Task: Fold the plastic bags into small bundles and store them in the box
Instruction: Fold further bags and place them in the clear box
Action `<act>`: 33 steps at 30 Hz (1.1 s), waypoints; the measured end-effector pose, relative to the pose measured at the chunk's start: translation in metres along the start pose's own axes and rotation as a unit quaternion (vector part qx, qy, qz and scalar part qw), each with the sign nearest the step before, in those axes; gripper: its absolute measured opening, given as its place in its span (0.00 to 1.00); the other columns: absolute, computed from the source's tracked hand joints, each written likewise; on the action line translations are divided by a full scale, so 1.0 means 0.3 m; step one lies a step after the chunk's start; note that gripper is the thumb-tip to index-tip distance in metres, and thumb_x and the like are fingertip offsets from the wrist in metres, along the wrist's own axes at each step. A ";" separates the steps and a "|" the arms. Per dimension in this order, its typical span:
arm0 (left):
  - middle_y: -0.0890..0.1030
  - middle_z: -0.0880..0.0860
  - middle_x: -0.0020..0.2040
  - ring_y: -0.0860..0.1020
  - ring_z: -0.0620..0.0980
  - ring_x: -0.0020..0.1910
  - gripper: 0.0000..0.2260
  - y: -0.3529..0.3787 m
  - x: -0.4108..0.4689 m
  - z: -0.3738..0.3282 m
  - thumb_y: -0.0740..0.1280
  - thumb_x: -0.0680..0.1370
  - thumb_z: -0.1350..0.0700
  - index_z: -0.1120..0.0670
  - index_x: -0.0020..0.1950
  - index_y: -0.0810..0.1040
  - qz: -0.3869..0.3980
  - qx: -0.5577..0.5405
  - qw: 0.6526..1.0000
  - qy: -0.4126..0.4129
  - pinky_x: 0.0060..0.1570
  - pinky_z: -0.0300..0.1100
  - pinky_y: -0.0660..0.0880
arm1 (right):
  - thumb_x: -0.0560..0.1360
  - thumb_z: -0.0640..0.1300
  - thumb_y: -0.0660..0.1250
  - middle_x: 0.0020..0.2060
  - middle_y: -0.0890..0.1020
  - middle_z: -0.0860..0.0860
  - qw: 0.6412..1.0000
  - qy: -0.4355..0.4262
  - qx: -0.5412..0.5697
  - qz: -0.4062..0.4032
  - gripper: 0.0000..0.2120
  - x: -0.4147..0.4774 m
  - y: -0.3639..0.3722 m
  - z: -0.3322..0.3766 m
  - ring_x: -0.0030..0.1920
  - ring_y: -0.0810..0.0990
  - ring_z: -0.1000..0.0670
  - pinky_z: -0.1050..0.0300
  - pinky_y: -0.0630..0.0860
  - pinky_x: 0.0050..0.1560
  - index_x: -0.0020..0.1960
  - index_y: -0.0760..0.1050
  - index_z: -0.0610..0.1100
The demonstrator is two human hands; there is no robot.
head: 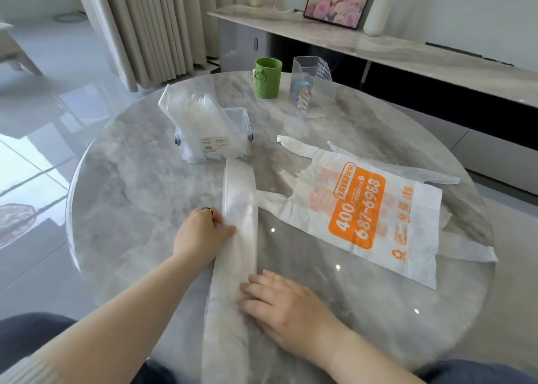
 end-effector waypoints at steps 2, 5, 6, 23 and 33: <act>0.68 0.47 0.48 0.70 0.50 0.46 0.11 -0.013 -0.013 0.004 0.68 0.73 0.51 0.52 0.47 0.68 -0.013 0.026 0.999 0.013 0.42 0.41 0.65 | 0.81 0.44 0.44 0.47 0.84 0.51 1.000 -0.007 0.017 -0.018 0.27 0.004 -0.010 0.019 0.50 0.82 0.51 0.59 0.72 0.60 0.44 0.82 0.48; 0.65 0.47 0.51 0.70 0.50 0.52 0.15 -0.026 -0.026 0.006 0.69 0.73 0.51 0.54 0.54 0.67 -0.015 0.027 0.999 0.044 0.46 0.41 0.65 | 0.77 0.42 0.51 0.51 0.83 0.50 0.997 -0.049 0.056 -0.034 0.12 -0.004 -0.021 0.085 0.56 0.76 0.51 0.59 0.66 0.66 0.52 0.73 0.48; 0.66 0.47 0.52 0.70 0.50 0.56 0.15 -0.033 -0.033 0.005 0.69 0.74 0.52 0.55 0.56 0.69 -0.016 0.035 0.997 0.062 0.48 0.40 0.66 | 0.74 0.42 0.54 0.52 0.83 0.50 0.996 -0.062 0.067 -0.027 0.11 -0.009 -0.020 0.117 0.57 0.74 0.52 0.60 0.64 0.67 0.53 0.70 0.48; 0.63 0.32 0.69 0.65 0.37 0.67 0.17 -0.002 -0.281 0.027 0.55 0.80 0.57 0.43 0.66 0.71 0.250 0.304 0.859 0.328 0.63 0.28 0.57 | 0.41 0.69 0.73 0.55 0.82 0.53 0.971 -0.074 0.005 0.228 0.50 -0.047 0.100 0.240 0.58 0.79 0.53 0.57 0.72 0.62 0.58 0.63 0.50; 0.67 0.36 0.66 0.69 0.40 0.63 0.14 -0.013 -0.277 0.041 0.59 0.79 0.57 0.46 0.62 0.76 0.253 0.265 0.874 0.320 0.56 0.26 0.58 | 0.78 0.46 0.55 0.39 0.84 0.50 0.995 -0.010 0.098 -0.034 0.08 -0.006 -0.020 0.216 0.49 0.75 0.53 0.58 0.67 0.58 0.43 0.70 0.47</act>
Point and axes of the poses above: each hand's wrist, its own x-axis towards the middle knuckle, its own y-axis out of the palm, z = x × y, the point moved 8 cm from there along x, towards the middle knuckle
